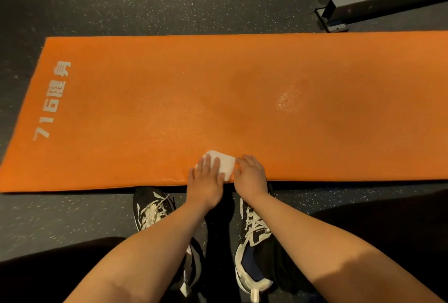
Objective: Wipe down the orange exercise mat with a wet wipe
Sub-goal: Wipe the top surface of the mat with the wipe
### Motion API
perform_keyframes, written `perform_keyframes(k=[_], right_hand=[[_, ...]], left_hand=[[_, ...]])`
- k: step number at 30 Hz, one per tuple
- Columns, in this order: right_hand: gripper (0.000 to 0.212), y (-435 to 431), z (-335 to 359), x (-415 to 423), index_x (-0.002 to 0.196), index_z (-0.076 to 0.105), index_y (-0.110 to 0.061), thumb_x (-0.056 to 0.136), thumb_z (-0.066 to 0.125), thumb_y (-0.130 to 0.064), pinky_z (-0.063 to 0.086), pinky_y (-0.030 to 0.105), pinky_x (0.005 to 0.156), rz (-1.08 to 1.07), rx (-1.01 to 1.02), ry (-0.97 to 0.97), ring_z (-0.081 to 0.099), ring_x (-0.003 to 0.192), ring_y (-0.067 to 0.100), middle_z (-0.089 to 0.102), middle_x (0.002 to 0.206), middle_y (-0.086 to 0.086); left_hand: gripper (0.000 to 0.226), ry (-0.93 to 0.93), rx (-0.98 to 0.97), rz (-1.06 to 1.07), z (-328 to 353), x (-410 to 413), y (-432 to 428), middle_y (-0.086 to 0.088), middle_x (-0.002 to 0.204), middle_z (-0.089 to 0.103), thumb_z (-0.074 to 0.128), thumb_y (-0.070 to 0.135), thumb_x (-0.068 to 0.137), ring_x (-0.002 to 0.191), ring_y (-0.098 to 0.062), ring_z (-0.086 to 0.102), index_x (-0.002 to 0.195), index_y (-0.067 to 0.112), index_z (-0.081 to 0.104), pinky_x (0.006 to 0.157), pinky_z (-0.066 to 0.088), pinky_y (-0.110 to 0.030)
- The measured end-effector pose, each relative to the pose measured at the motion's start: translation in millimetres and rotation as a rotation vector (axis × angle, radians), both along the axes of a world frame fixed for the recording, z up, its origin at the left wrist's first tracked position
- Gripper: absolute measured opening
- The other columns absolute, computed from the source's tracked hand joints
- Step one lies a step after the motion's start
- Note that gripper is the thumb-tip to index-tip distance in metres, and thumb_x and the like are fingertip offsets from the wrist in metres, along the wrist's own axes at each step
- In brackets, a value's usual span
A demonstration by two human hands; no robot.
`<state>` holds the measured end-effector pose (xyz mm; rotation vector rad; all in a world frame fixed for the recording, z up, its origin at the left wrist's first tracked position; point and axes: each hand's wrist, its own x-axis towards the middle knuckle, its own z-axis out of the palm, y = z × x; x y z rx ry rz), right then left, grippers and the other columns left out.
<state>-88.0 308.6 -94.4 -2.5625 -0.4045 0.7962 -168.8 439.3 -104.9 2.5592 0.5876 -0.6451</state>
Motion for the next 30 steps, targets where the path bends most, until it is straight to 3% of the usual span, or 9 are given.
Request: perform_keyframes(k=[6,13,19,22,24,27,30], right_hand=[[0.053,1.8,6.6,-9.6,0.159,0.027,-0.020,0.108,0.032,-0.030,-0.001,0.041,0.126,0.092,-0.091,0.006,0.000,0.156,0.022,0.011,0.169,0.003],[0.051,10.9,12.0,-14.6,0.158,0.031,-0.022,0.107,0.034,-0.031,0.002,0.042,0.126,0.135,-0.076,0.019,0.002,0.156,0.022,0.020,0.167,-0.001],[0.051,8.9,8.9,-17.6,0.158,0.031,-0.020,0.108,0.033,-0.030,0.000,0.043,0.126,0.176,-0.103,-0.012,0.001,0.156,0.024,0.017,0.168,0.001],[0.045,7.2,8.3,-17.6,0.151,0.044,-0.019,0.107,0.036,-0.026,0.009,0.042,0.126,0.104,-0.012,-0.018,0.012,0.154,0.025,0.029,0.164,0.002],[0.043,0.8,9.4,-13.8,0.148,0.049,-0.015,0.107,0.039,-0.022,0.019,0.041,0.124,-0.027,0.084,-0.002,0.021,0.151,0.026,0.032,0.163,0.004],[0.050,-7.7,13.9,-10.4,0.156,0.034,-0.016,0.107,0.040,-0.020,0.024,0.039,0.120,-0.172,0.131,-0.064,0.015,0.152,0.024,0.017,0.167,0.002],[0.051,-0.2,16.3,-13.2,0.157,0.032,-0.022,0.107,0.038,-0.016,0.021,0.043,0.124,-0.050,0.188,-0.087,0.015,0.153,0.020,0.021,0.167,-0.001]], left_hand=[[0.061,0.095,0.074,0.279,0.2,-5.6,19.1,-0.013,0.166,-0.018,0.014,0.039,0.107,0.153,-0.029,-0.018,0.161,0.017,-0.004,0.124,-0.005,-0.047],[0.059,0.001,0.009,0.076,0.6,-11.0,-14.9,-0.006,0.166,-0.019,0.014,0.043,0.108,0.153,-0.022,-0.020,0.161,0.023,-0.004,0.123,-0.010,-0.045],[0.061,0.051,0.068,0.206,2.8,-18.6,4.9,-0.013,0.166,-0.018,0.018,0.041,0.108,0.153,-0.029,-0.017,0.161,0.019,-0.002,0.124,-0.005,-0.046],[0.060,0.007,-0.003,0.111,6.5,-11.8,-21.3,-0.012,0.166,-0.017,0.020,0.038,0.108,0.153,-0.027,-0.017,0.161,0.018,-0.002,0.124,-0.005,-0.046],[0.060,-0.041,-0.037,0.035,7.4,-10.9,-32.3,-0.008,0.168,-0.013,0.023,0.037,0.108,0.154,-0.024,-0.015,0.161,0.020,0.002,0.124,-0.005,-0.045],[0.056,-0.130,-0.070,-0.002,7.7,-8.6,-30.1,-0.002,0.169,-0.002,0.032,0.029,0.107,0.155,-0.019,-0.006,0.161,0.023,0.015,0.123,0.000,-0.048],[0.054,-0.281,-0.179,0.021,7.2,-7.7,-21.9,-0.002,0.168,0.010,0.044,0.023,0.104,0.155,-0.019,0.007,0.156,0.022,0.030,0.123,0.011,-0.047]])
